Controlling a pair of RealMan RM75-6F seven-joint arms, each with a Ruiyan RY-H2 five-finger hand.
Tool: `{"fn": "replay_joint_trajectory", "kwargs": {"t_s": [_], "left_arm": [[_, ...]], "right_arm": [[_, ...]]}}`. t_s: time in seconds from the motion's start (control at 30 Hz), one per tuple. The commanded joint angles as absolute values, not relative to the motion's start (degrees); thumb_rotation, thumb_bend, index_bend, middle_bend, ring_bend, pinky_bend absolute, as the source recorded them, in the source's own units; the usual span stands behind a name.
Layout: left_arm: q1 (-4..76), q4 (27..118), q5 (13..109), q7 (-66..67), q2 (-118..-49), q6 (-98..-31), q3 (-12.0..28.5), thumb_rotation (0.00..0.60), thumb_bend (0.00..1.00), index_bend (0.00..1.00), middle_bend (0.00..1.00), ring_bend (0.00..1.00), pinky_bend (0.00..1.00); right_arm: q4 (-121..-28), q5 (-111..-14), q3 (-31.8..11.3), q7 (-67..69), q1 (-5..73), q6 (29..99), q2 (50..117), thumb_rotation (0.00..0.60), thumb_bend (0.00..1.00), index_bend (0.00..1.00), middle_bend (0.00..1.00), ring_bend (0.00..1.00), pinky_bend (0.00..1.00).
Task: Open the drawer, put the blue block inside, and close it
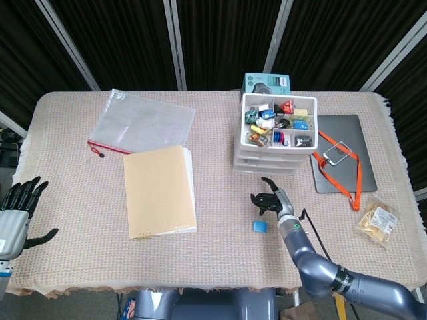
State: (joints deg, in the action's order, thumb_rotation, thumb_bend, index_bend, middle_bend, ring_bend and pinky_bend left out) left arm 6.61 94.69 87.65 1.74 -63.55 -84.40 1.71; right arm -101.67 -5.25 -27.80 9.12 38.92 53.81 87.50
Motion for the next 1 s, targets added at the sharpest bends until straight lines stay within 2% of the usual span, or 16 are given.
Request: {"fn": "replay_joint_trajectory", "kwargs": {"t_s": [0.03,0.63,1.0], "left_arm": [[6.6,94.6,87.6,1.7,-63.6,-84.4,1.8,0.6,0.18,0.01,0.0,0.0,0.0],[7.2,95.0,86.1,2.3,-62.9,-82.5,1.9,0.6,0.18,0.01,0.0,0.0,0.0],[7.4,95.5,85.3,2.8,-62.8,-81.8,1.9,0.6,0.19,0.01,0.0,0.0,0.0]], "right_arm": [[-99.6,-3.8,-28.6,9.5,39.8,52.3,88.6,0.6,0.34,0.11,0.73,0.77,0.7],[-88.9,2.4,-30.7,11.5,41.6,44.6,91.7,0.6,0.34,0.14,0.73,0.77,0.7],[-82.8,6.4,-33.7,15.2,42.1,41.1,93.9,0.6,0.37,0.18,0.73,0.77,0.7]]}}
